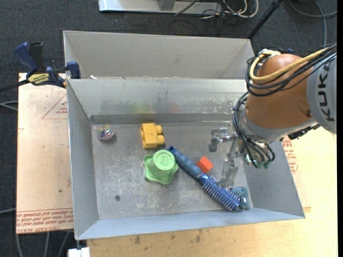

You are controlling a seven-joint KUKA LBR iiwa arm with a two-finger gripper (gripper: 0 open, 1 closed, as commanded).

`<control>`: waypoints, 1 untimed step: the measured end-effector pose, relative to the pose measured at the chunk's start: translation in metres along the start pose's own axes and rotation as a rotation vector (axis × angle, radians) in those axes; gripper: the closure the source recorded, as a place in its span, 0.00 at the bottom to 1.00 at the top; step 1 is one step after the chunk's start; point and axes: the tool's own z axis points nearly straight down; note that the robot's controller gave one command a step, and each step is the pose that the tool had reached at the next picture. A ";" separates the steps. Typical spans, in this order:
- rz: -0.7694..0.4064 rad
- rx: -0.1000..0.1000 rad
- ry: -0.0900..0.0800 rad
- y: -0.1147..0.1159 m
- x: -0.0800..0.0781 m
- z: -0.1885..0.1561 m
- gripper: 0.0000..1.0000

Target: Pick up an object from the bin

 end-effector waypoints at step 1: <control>-0.214 0.004 -0.010 -0.081 -0.039 0.014 0.00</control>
Offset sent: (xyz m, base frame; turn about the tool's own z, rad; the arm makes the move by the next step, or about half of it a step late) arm 0.0377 -0.0789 -0.0140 -0.2200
